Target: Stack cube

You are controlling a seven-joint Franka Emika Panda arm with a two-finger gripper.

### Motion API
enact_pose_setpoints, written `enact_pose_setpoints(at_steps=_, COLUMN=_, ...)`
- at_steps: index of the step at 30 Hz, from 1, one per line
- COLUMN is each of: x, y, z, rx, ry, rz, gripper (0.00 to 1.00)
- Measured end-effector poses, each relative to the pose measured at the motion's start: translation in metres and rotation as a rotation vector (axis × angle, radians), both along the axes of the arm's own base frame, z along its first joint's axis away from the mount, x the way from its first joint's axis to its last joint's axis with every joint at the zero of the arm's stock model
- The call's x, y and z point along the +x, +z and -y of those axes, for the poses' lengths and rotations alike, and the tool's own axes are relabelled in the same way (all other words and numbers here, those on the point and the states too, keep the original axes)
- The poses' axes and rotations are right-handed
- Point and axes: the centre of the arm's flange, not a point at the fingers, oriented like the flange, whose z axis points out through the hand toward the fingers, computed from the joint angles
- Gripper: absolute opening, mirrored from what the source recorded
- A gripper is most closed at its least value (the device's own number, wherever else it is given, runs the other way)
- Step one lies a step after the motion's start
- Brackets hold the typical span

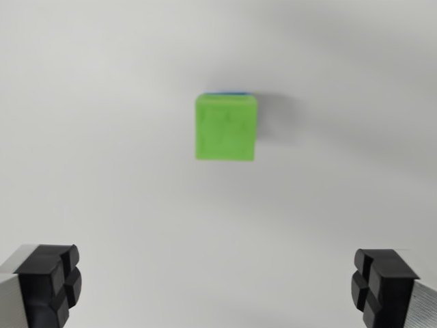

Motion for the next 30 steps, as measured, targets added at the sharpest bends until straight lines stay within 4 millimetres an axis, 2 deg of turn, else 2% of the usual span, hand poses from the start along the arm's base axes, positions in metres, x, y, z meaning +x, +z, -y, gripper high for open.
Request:
enact_pose_setpoints(at_steps=6, x=0.0, y=0.02, z=0.0, rx=0.0, ry=0.0, rz=0.0, gripper=1.0)
enact_pose_setpoints(at_steps=15, x=0.0, y=0.04, z=0.0, rx=0.001, ry=0.0, rz=0.0, gripper=1.0)
enact_pose_setpoints(at_steps=21, x=0.001, y=0.047, z=0.0, rx=0.001, ry=0.0, rz=0.0, gripper=1.0)
enact_pose_setpoints(at_steps=30, x=0.001, y=0.048, z=-0.001, rx=0.0, ry=0.0, rz=-0.001, gripper=1.0)
